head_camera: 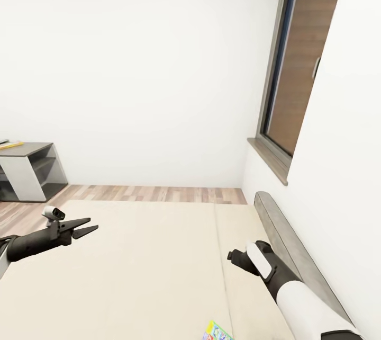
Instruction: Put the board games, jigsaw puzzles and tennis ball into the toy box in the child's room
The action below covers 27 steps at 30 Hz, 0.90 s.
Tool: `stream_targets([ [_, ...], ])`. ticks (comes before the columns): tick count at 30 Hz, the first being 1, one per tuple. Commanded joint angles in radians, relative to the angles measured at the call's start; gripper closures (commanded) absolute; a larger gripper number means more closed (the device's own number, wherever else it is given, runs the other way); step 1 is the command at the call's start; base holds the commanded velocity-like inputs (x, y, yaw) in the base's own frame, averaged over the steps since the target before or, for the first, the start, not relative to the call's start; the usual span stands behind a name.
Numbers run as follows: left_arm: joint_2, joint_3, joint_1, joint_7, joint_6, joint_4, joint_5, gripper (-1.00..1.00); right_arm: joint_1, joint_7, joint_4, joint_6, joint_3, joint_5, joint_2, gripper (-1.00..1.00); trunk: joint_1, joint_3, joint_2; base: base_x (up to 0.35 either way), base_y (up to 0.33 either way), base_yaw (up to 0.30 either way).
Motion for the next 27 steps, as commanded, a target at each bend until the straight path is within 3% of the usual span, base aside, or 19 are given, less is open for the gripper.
stream_targets([
  [1, 0.000, -0.001, 0.000, -0.004, 0.011, 0.000, 0.000, -1.00, 0.000, -0.009, -0.001, 0.002, 0.005, -0.011, -0.002, -1.00, 0.000, -0.003, -0.002, 0.000, 0.000, 0.000],
  [9, 0.000, -0.001, -0.001, -0.004, 0.011, 0.000, -0.001, -1.00, 0.000, -0.009, -0.001, 0.004, 0.012, -0.011, 0.003, -1.00, 0.000, -0.016, -0.002, 0.000, 0.000, 0.000],
  [14, 0.000, 0.000, -0.002, 0.008, 0.012, 0.000, -0.001, -1.00, -0.002, -0.009, -0.001, 0.004, 0.074, -0.013, 0.001, -1.00, 0.000, -0.024, -0.002, 0.000, 0.000, 0.000],
  [17, -0.001, 0.001, -0.002, 0.020, 0.012, 0.000, 0.000, -1.00, -0.002, -0.009, -0.001, 0.004, 0.086, -0.013, 0.003, -1.00, 0.000, -0.029, -0.002, 0.000, 0.000, 0.000],
  [27, -0.001, 0.002, -0.003, 0.036, 0.012, 0.000, 0.000, -1.00, -0.002, -0.009, -0.001, 0.004, 0.094, -0.014, -0.004, -1.00, 0.000, -0.046, -0.002, 0.000, 0.000, 0.000],
])
